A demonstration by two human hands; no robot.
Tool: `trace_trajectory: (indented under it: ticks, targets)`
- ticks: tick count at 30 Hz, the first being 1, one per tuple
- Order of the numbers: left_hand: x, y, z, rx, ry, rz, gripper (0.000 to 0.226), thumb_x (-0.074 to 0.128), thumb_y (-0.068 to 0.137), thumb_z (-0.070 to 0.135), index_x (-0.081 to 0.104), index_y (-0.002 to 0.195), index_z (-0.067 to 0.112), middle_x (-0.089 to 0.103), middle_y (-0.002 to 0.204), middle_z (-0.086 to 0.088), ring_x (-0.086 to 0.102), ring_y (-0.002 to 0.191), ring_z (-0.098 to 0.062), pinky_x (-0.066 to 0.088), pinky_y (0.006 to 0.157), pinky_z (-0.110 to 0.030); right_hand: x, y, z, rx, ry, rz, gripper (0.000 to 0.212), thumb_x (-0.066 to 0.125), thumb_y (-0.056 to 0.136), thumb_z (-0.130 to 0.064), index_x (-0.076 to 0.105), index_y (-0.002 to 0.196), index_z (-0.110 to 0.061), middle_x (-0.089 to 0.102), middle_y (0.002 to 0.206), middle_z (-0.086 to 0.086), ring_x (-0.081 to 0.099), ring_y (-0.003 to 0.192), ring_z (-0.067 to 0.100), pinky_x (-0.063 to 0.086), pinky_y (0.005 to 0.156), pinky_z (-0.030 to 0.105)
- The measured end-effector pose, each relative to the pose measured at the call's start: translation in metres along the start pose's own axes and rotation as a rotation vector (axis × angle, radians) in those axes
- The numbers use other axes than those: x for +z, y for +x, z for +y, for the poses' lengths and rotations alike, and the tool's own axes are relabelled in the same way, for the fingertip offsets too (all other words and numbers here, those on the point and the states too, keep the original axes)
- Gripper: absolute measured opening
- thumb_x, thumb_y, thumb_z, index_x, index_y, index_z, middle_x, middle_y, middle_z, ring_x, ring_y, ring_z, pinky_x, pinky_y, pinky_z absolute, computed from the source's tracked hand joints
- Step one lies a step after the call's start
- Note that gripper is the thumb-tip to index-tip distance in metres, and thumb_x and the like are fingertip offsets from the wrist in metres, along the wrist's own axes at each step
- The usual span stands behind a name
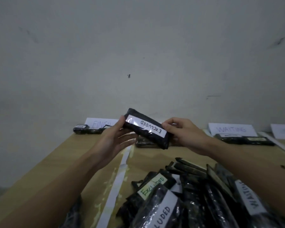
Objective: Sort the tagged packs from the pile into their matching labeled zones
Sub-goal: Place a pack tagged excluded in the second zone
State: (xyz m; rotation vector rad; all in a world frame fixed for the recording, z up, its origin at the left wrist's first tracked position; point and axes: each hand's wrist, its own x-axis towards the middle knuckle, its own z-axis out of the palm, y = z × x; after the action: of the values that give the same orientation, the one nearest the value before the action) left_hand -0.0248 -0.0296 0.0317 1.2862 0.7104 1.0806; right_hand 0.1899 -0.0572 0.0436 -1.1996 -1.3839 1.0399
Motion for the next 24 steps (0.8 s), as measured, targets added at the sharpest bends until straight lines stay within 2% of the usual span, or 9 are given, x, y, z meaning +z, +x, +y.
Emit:
trace_trajectory:
  ticks: [4,6,8,11,13,14,17,21,24]
  targets:
    - [0.031,0.009,-0.008,0.025,0.104,-0.104,0.043,0.058,0.077,0.033,0.062,0.112,0.01,0.072,0.104,-0.005,0.068,0.097,-0.017,0.054,0.078,-0.027,0.004,-0.012,0.003,0.033,0.341,0.054,0.012,0.053,0.092,-0.012,0.051,0.094,-0.001,0.063,0.088,0.017,0.067,0.064,0.02,0.056,0.053,0.031]
    - [0.051,0.013,-0.015,0.038,0.071,-0.125,0.032,0.057,0.081,0.022,0.063,0.109,0.007,0.074,0.098,-0.005,0.07,0.09,-0.015,0.055,0.069,-0.021,0.003,-0.018,0.005,0.041,0.429,0.087,0.01,0.052,0.093,-0.012,0.048,0.091,-0.003,0.063,0.09,0.017,0.068,0.068,0.024,0.057,0.054,0.031]
    - [0.068,0.02,-0.02,0.04,0.048,-0.114,0.032,0.057,0.082,0.019,0.063,0.109,0.005,0.073,0.1,-0.006,0.069,0.094,-0.019,0.056,0.075,-0.027,-0.004,-0.022,0.009,0.054,0.407,0.147,0.011,0.052,0.094,-0.017,0.048,0.09,-0.007,0.062,0.094,0.015,0.066,0.076,0.025,0.058,0.059,0.033]
    - [0.092,0.036,-0.023,-0.019,0.113,-0.11,0.025,0.059,0.084,0.019,0.065,0.108,0.012,0.072,0.104,-0.008,0.066,0.101,-0.029,0.049,0.093,-0.046,-0.03,-0.033,0.015,-0.027,-0.089,0.29,0.013,0.049,0.095,-0.028,0.049,0.098,-0.015,0.058,0.104,0.006,0.06,0.09,0.019,0.056,0.07,0.028]
    - [0.108,0.049,-0.024,-0.063,0.211,-0.134,0.02,0.057,0.087,0.014,0.065,0.105,0.017,0.072,0.101,-0.006,0.068,0.094,-0.025,0.054,0.082,-0.04,-0.057,-0.044,0.021,-0.259,-0.573,0.424,0.021,0.05,0.094,-0.023,0.047,0.113,-0.015,0.051,0.112,0.002,0.052,0.1,0.015,0.046,0.078,0.017]
    - [0.116,0.056,-0.025,-0.079,0.273,-0.162,0.02,0.057,0.087,0.014,0.065,0.104,0.019,0.072,0.098,-0.005,0.068,0.089,-0.022,0.055,0.071,-0.034,-0.071,-0.049,0.023,-0.416,-0.823,0.484,0.031,0.054,0.09,-0.016,0.045,0.119,-0.013,0.049,0.118,0.004,0.048,0.105,0.017,0.043,0.083,0.019]
    - [0.142,0.074,-0.027,-0.078,0.538,-0.31,0.016,0.055,0.088,0.017,0.067,0.098,0.021,0.069,0.08,-0.001,0.062,0.07,-0.018,0.046,0.057,-0.026,-0.113,-0.056,0.031,-0.68,-1.405,0.459,0.064,0.067,0.064,-0.004,0.046,0.124,-0.011,0.051,0.127,0.016,0.043,0.116,0.028,0.044,0.09,0.041]
    - [0.181,0.092,-0.037,-0.042,0.761,-0.466,0.013,0.054,0.087,0.02,0.066,0.09,0.024,0.061,0.075,0.001,0.053,0.065,-0.016,0.042,0.058,-0.027,-0.151,-0.065,0.04,-0.627,-1.622,0.338,0.065,0.077,0.063,-0.008,0.049,0.122,-0.014,0.058,0.122,0.013,0.053,0.113,0.03,0.044,0.094,0.046]
    - [0.202,0.101,-0.047,-0.021,0.829,-0.578,0.02,0.052,0.089,0.02,0.064,0.105,0.022,0.061,0.084,0.001,0.053,0.072,-0.014,0.043,0.062,-0.026,-0.172,-0.073,0.049,-0.579,-1.654,0.258,0.066,0.08,0.063,-0.012,0.048,0.121,-0.015,0.059,0.117,0.012,0.056,0.108,0.03,0.048,0.09,0.043]
